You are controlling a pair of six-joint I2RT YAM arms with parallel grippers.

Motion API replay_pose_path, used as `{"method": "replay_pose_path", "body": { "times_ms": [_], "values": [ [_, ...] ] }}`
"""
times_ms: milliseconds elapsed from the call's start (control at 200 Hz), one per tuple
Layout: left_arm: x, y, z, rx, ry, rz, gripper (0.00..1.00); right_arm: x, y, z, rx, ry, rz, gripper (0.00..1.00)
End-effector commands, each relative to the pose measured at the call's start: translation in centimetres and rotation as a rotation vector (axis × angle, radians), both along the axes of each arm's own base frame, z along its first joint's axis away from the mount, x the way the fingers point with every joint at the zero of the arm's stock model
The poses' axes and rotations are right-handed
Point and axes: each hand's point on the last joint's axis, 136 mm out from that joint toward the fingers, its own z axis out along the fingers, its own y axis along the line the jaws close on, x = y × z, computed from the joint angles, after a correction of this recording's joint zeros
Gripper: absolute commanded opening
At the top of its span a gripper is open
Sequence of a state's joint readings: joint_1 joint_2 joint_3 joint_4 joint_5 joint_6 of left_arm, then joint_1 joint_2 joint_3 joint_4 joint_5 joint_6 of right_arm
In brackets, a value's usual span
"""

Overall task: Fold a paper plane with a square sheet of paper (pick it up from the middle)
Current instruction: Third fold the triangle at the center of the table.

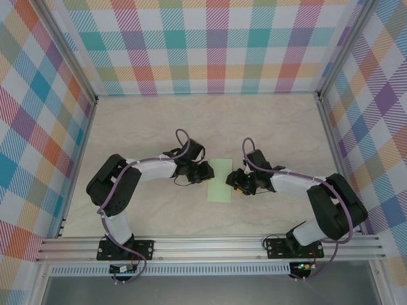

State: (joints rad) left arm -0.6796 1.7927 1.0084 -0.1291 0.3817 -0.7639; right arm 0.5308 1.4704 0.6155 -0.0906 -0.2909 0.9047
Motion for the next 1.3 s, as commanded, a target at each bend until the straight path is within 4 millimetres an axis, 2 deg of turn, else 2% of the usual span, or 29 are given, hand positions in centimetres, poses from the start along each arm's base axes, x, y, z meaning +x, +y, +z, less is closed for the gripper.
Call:
{"method": "replay_pose_path", "body": {
  "times_ms": [0,130,360,520,745,1140,1295],
  "values": [
    [0.3,-0.8,2.2,-0.030,-0.050,-0.027,0.18,1.0,0.6,0.8,0.043,-0.018,-0.002,0.46],
    [0.5,-1.1,1.6,-0.030,-0.040,-0.028,0.18,1.2,1.0,1.3,0.078,-0.027,0.014,0.47],
    [0.5,-1.1,0.4,-0.016,-0.015,-0.023,0.18,1.2,0.9,0.6,0.077,-0.007,0.014,0.47],
    [0.5,-1.1,0.3,-0.013,-0.011,-0.024,0.18,1.3,1.2,0.5,0.094,-0.006,0.026,0.47],
    [0.3,-1.1,-1.1,0.003,0.009,-0.027,0.17,1.4,1.2,0.5,0.098,-0.008,0.027,0.48],
    [-0.6,0.5,-3.3,0.079,0.042,-0.022,0.15,1.5,1.2,0.2,0.096,-0.009,0.028,0.49],
    [-0.8,0.6,-3.5,0.080,0.047,-0.021,0.15,1.7,1.4,0.4,0.111,-0.018,0.034,0.49]
  ]
}}
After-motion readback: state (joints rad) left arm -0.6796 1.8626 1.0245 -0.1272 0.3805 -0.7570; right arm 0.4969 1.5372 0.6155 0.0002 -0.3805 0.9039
